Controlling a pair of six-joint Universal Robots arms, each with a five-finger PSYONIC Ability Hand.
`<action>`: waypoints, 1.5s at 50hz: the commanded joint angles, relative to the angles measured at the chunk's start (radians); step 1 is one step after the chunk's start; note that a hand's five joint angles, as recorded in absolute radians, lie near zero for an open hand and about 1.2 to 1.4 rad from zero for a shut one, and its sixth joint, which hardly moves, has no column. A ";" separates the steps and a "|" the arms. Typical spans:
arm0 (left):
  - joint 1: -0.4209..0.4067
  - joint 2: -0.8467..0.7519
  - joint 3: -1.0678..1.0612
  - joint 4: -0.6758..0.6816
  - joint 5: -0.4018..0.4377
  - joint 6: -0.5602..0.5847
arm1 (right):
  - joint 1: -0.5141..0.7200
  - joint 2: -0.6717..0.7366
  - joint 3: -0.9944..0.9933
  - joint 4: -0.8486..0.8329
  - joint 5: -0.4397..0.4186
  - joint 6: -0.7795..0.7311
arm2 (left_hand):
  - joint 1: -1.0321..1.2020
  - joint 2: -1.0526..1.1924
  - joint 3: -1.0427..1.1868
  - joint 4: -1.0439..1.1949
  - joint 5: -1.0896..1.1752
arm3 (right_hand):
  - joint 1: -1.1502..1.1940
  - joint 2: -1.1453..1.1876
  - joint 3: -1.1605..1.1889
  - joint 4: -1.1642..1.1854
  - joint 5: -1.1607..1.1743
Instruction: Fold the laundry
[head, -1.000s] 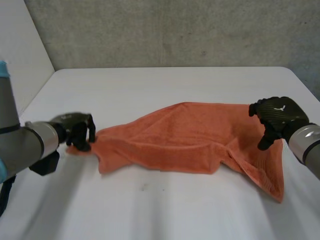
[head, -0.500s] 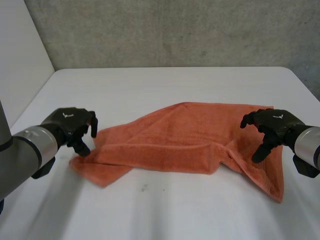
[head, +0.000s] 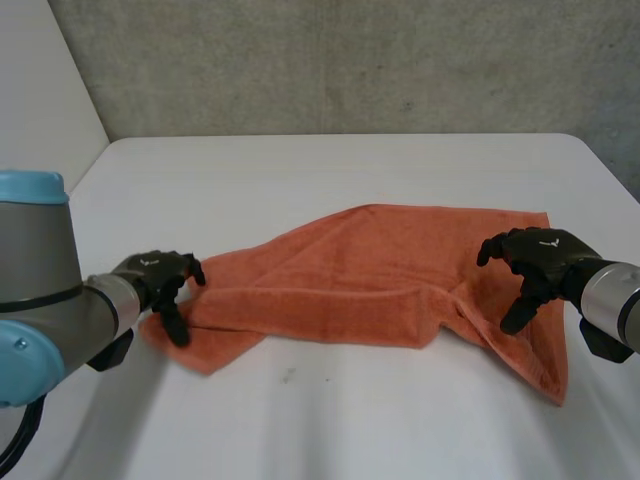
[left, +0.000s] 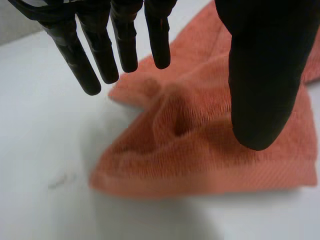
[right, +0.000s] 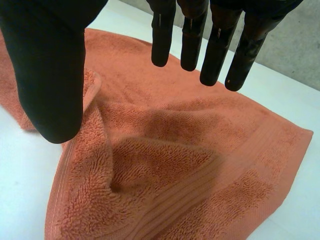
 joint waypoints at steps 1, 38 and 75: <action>-0.003 -0.031 -0.002 0.047 -0.014 0.000 | 0.001 0.007 0.007 -0.003 0.001 -0.007 | 0.109 0.123 0.116 0.129 0.130 | 0.034 -0.028 -0.018 0.002 0.003; -0.015 -0.106 0.090 0.066 -0.011 -0.066 | 0.003 0.044 0.020 -0.018 0.006 -0.048 | 0.288 0.302 0.295 0.308 0.310 | 0.034 -0.028 -0.018 0.002 0.003; -0.049 0.015 0.075 0.075 -0.019 -0.064 | -0.009 0.031 0.000 -0.007 0.014 -0.010 | 0.989 1.004 0.996 1.009 1.011 | 0.002 -0.060 -0.050 -0.030 -0.029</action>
